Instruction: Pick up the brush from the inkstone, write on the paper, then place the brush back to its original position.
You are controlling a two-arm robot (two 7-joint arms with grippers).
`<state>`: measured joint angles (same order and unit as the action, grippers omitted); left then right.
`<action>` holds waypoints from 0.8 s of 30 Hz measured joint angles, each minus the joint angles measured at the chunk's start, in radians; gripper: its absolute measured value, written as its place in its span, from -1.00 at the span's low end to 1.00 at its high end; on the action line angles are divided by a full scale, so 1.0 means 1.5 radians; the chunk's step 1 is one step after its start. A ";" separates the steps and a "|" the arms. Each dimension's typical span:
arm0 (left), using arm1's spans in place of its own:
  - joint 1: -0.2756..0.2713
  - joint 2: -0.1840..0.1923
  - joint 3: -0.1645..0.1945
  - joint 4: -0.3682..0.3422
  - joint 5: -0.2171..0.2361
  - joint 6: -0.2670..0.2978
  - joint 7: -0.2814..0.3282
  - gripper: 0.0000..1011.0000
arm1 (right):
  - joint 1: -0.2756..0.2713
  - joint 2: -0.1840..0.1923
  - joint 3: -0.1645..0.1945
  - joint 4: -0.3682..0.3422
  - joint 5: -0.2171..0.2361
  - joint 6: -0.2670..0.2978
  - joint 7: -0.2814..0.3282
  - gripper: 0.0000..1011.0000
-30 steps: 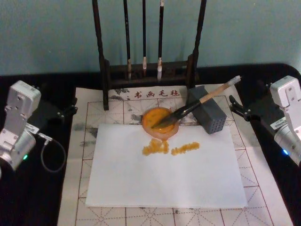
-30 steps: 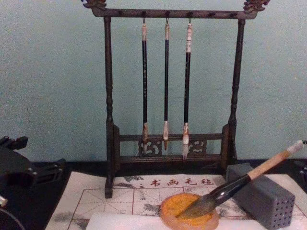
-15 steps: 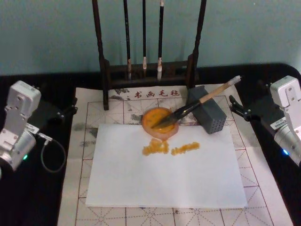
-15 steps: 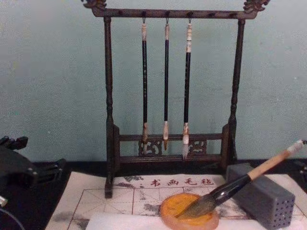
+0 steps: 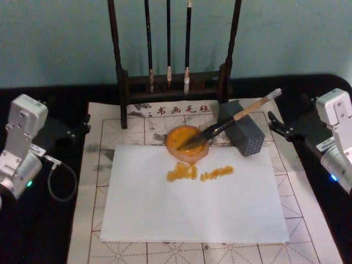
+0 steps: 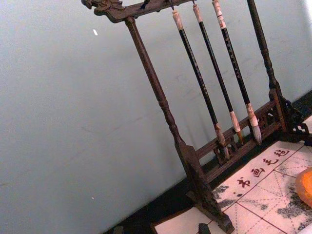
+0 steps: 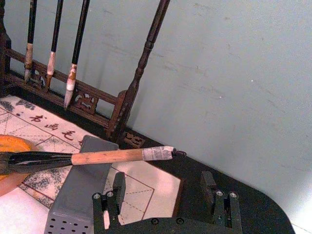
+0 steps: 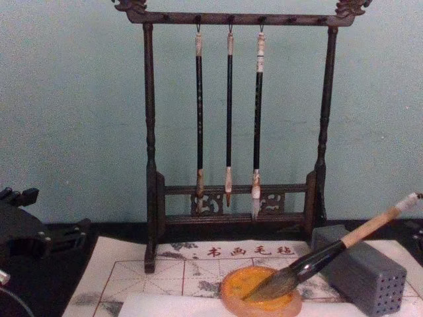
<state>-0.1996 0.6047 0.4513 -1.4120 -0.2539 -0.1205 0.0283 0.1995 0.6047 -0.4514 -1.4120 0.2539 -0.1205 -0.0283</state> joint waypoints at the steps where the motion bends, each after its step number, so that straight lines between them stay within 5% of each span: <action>1: 0.000 0.000 0.000 0.000 0.000 0.000 0.000 0.98 | 0.000 0.000 0.000 0.000 0.000 0.000 0.000 0.98; 15: 0.000 0.000 0.000 0.000 0.000 0.000 0.000 0.98 | -0.008 -0.006 0.013 -0.004 0.003 0.000 0.014 0.98; 24: 0.000 0.000 0.000 0.000 0.000 0.000 0.000 0.98 | -0.033 -0.026 0.051 -0.026 0.082 0.026 0.067 0.98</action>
<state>-0.1996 0.6047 0.4514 -1.4120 -0.2539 -0.1205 0.0283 0.1504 0.5664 -0.3745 -1.4510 0.3771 -0.0820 0.0727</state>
